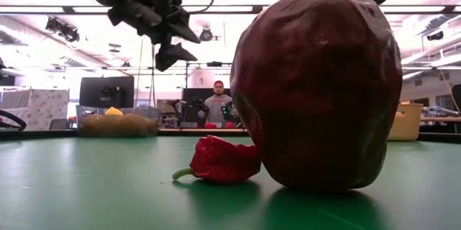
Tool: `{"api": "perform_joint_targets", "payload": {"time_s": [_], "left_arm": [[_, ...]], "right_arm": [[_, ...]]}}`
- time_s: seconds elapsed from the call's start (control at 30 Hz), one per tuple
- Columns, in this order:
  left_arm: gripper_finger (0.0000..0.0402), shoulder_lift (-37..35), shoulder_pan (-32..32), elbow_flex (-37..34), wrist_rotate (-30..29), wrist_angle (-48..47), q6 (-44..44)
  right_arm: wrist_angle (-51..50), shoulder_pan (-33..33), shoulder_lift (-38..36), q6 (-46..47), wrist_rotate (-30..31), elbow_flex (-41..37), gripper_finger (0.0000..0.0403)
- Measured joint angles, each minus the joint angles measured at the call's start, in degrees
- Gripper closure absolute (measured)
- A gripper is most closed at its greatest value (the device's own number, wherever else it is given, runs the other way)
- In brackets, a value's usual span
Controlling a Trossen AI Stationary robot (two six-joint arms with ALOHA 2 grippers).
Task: Sort produce into baskets
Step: Put the top red apple into the yellow bin
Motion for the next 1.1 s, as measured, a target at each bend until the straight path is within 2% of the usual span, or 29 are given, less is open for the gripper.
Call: {"api": "perform_joint_targets", "payload": {"time_s": [0.1,0.27,0.53,0.63,0.83,0.93,1.1], "left_arm": [[0.0179,-0.5,0.0,-1.7,0.0,-0.4,0.2],[0.0179,-2.0,0.7,-2.4,0.9,-1.5,0.3],[0.0179,-7.6,3.1,-2.4,1.2,-7.3,0.2],[0.0179,-9.0,4.1,-2.4,1.6,-7.8,0.2],[0.0179,-9.2,5.2,-2.4,1.1,-8.0,0.5],[0.0179,-9.2,5.4,-2.4,-1.4,-8.5,0.6],[0.0179,-9.1,5.4,-2.4,-1.7,-12.1,3.0]], "right_arm": [[-2.8,-1.7,-1.1,-0.9,0.1,0.0,0.0132],[-13.3,-5.4,-3.7,-1.9,3.1,0.0,0.0132],[-26.4,-9.9,-7.6,2.7,13.0,0.0,0.0132],[-28.7,-11.5,-7.6,5.2,12.7,0.0,0.0132],[-30.7,-13.6,-5.2,13.6,6.2,0.0,0.0132],[-30.3,-13.7,-3.8,16.0,6.7,0.0,0.0132],[-31.8,-13.4,-3.0,16.9,7.0,0.0,0.0132]]}}
